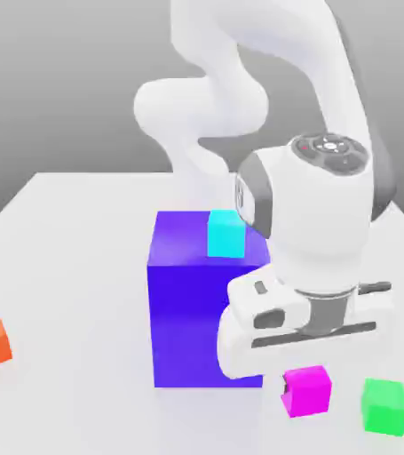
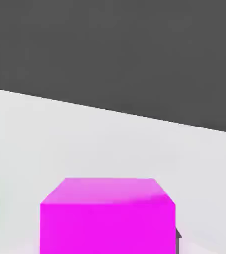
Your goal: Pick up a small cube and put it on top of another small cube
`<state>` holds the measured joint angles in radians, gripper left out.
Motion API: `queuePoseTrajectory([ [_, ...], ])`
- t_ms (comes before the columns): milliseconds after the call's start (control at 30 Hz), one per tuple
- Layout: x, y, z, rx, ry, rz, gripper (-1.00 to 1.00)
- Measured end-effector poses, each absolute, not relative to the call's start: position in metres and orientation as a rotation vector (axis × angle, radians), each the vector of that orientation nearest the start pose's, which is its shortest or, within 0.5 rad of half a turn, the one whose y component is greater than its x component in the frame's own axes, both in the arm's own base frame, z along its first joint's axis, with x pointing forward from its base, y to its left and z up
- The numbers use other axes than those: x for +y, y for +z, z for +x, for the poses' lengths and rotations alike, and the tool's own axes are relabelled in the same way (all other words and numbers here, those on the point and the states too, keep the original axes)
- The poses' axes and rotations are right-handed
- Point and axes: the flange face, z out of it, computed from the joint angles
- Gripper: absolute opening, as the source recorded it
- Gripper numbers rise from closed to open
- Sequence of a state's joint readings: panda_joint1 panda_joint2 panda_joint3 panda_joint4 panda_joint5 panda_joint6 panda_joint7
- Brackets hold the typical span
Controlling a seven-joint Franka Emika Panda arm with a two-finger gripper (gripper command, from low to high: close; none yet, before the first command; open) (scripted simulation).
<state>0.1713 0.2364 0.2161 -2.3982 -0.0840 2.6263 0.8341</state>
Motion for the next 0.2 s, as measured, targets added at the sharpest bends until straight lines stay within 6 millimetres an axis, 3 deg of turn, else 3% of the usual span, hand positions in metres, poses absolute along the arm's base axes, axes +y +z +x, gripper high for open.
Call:
queuePoseTrajectory([
  [67, 0.236, 0.193, 0.445, 0.396, 0.002, -3.116, -1.00],
  [100, 0.245, 0.184, 0.440, 0.354, 0.001, -3.121, 1.00],
  [200, 0.245, 0.184, 0.440, 0.354, 0.001, -3.121, 1.00],
])
